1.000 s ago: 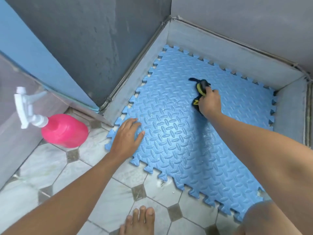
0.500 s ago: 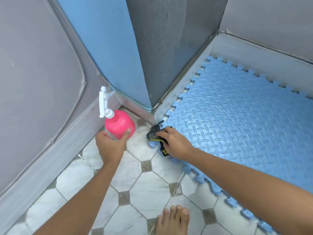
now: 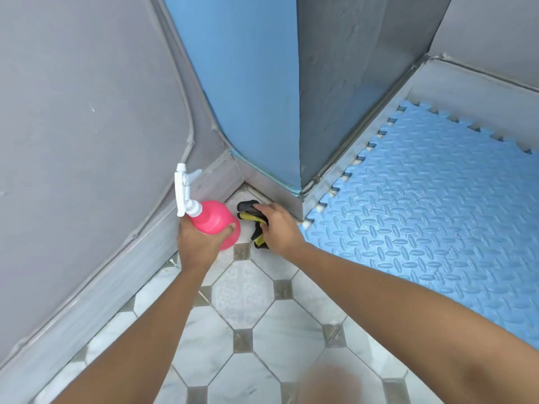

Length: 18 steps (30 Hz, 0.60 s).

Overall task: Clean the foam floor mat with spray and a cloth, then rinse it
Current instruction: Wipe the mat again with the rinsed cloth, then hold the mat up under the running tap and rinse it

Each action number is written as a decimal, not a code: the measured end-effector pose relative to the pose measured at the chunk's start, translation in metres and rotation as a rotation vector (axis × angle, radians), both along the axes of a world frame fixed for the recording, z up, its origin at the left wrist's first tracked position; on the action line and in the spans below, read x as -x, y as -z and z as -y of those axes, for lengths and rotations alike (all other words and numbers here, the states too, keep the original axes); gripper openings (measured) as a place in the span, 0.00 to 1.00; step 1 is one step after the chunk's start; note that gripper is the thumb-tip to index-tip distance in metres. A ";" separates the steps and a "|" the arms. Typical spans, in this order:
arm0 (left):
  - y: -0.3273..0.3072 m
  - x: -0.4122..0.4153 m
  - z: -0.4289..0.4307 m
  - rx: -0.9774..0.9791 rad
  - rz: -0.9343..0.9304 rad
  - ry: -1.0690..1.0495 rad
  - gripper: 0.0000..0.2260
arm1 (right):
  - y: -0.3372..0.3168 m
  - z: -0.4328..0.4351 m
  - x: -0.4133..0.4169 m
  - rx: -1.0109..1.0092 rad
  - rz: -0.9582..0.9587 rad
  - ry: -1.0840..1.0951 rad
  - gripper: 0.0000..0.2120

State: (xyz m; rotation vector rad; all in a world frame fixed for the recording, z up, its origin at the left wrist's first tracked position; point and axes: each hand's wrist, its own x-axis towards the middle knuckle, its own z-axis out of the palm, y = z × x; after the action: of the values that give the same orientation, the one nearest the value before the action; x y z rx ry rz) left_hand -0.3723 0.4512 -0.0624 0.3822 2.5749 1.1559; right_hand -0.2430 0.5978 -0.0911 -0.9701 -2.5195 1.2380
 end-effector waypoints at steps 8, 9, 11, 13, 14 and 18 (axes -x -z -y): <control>-0.016 -0.018 0.018 0.090 0.087 -0.016 0.59 | -0.010 -0.014 0.045 -0.055 0.051 -0.170 0.28; -0.017 -0.022 0.017 0.131 0.080 -0.044 0.58 | -0.010 -0.014 0.041 -0.052 0.046 -0.181 0.28; -0.021 -0.030 0.017 0.218 0.112 -0.116 0.51 | -0.011 -0.015 0.028 -0.051 0.061 -0.206 0.28; -0.026 -0.040 0.015 0.210 0.277 -0.144 0.31 | -0.014 -0.015 0.008 -0.070 0.060 -0.201 0.27; -0.027 -0.044 0.013 0.197 0.360 -0.108 0.21 | -0.014 -0.013 -0.005 -0.120 0.032 -0.196 0.26; -0.027 -0.068 -0.015 0.213 0.424 0.215 0.17 | -0.007 -0.006 -0.073 -0.348 0.001 -0.280 0.20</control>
State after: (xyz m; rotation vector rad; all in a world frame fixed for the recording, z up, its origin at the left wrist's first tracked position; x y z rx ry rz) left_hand -0.3045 0.4657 -0.0357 0.3159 2.1951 0.7791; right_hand -0.1703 0.6039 -0.0839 -0.5541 -2.8120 0.8100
